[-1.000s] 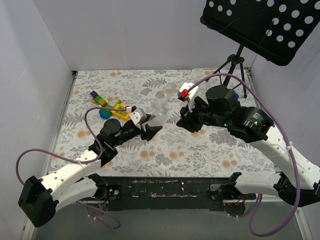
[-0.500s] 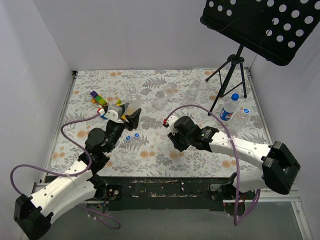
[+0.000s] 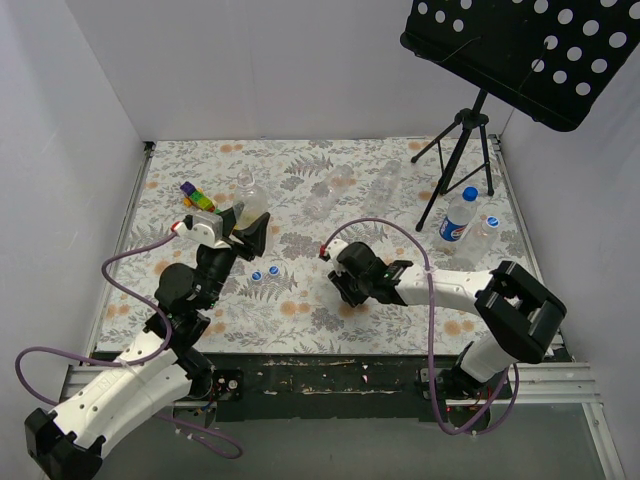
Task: Screw on the bottle caps
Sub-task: Adjust the bottle cap at the center of the board.
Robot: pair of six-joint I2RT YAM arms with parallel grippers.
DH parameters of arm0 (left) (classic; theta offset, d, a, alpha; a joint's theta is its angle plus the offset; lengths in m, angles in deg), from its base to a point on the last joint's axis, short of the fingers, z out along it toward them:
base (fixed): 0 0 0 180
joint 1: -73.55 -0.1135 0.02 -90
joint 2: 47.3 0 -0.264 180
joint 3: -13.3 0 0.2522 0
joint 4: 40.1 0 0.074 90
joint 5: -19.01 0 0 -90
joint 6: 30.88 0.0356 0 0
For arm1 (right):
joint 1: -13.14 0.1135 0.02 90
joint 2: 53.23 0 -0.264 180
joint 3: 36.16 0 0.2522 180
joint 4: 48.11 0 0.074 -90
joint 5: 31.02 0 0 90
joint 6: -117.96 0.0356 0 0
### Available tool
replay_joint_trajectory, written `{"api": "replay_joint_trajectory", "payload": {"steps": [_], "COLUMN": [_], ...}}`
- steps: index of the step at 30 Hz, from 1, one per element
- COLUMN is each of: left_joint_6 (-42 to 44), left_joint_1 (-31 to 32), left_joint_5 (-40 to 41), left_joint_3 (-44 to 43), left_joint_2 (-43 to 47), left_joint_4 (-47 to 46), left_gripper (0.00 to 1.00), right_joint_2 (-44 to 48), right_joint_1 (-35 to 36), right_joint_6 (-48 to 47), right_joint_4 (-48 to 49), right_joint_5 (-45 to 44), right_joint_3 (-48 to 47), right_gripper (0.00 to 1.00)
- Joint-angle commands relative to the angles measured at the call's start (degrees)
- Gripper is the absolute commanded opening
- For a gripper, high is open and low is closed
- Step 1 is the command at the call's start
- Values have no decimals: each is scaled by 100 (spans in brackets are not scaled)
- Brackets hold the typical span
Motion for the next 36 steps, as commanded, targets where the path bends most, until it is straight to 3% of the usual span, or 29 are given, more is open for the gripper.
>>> {"api": "replay_joint_trajectory", "payload": {"steps": [1, 10, 16, 19, 28, 36], "left_joint_6": [-131, -97, -70, -35, 62, 88], "left_joint_1": [-47, -56, -56, -65, -73, -56], "left_joint_5": [47, 56, 30, 30, 74, 83], "left_joint_3": [-221, -186, -194, -194, -177, -168], "left_joint_2": [35, -70, -88, -88, -44, -62], "left_joint_4": [70, 53, 62, 53, 53, 35], "left_gripper": [6, 6, 6, 6, 6, 6], "right_joint_2": [-15, 248, 285, 100, -400, -1429], "right_joint_1": [-10, -10, -10, -10, -1, 43], "right_joint_6": [119, 365, 831, 779, 814, 1033], "right_joint_4": [424, 39, -1656, -2440, -3547, -4129], "right_joint_5": [-78, -60, -280, -342, -227, -491], "right_joint_3": [166, 307, -833, -1441, -2566, -3244], "right_gripper": [25, 52, 64, 66, 68, 63]}}
